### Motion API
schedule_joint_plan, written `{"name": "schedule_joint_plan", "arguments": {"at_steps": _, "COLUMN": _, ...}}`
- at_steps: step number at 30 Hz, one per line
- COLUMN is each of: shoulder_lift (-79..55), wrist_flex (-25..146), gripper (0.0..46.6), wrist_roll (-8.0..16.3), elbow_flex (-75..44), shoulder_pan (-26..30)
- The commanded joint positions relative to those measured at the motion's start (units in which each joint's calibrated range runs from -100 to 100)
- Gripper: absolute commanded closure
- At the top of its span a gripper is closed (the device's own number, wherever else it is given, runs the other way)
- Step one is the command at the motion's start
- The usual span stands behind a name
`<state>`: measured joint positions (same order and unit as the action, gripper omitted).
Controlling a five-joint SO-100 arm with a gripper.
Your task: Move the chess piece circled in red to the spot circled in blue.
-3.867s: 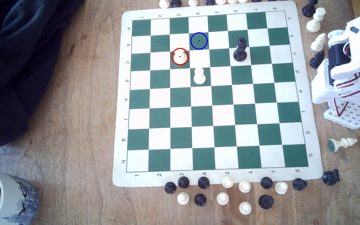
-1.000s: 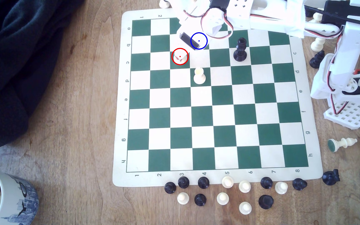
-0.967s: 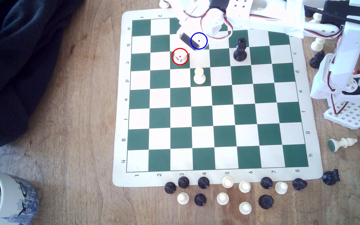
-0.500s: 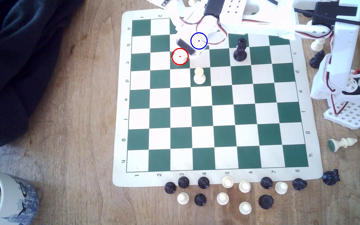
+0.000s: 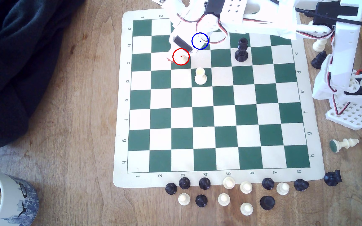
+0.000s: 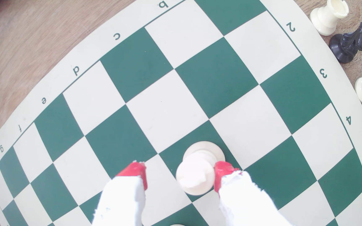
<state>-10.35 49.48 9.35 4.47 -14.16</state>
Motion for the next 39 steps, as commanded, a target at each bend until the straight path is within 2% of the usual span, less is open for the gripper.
{"name": "schedule_joint_plan", "arguments": {"at_steps": 1, "shoulder_lift": 2.03, "wrist_flex": -1.08, "gripper": 30.7, "wrist_roll": -0.15, "elbow_flex": -5.02, "shoulder_pan": -0.35}}
{"name": "schedule_joint_plan", "arguments": {"at_steps": 10, "shoulder_lift": 2.11, "wrist_flex": -1.41, "gripper": 32.2, "wrist_roll": -0.15, "elbow_flex": -5.02, "shoulder_pan": -0.58}}
{"name": "schedule_joint_plan", "arguments": {"at_steps": 18, "shoulder_lift": 2.20, "wrist_flex": -1.41, "gripper": 39.5, "wrist_roll": -0.24, "elbow_flex": -4.93, "shoulder_pan": -0.58}}
{"name": "schedule_joint_plan", "arguments": {"at_steps": 24, "shoulder_lift": 3.05, "wrist_flex": -1.41, "gripper": 42.3, "wrist_roll": -0.24, "elbow_flex": -4.93, "shoulder_pan": -0.66}}
{"name": "schedule_joint_plan", "arguments": {"at_steps": 39, "shoulder_lift": 12.55, "wrist_flex": 4.57, "gripper": 43.6, "wrist_roll": -0.20, "elbow_flex": -5.20, "shoulder_pan": -1.76}}
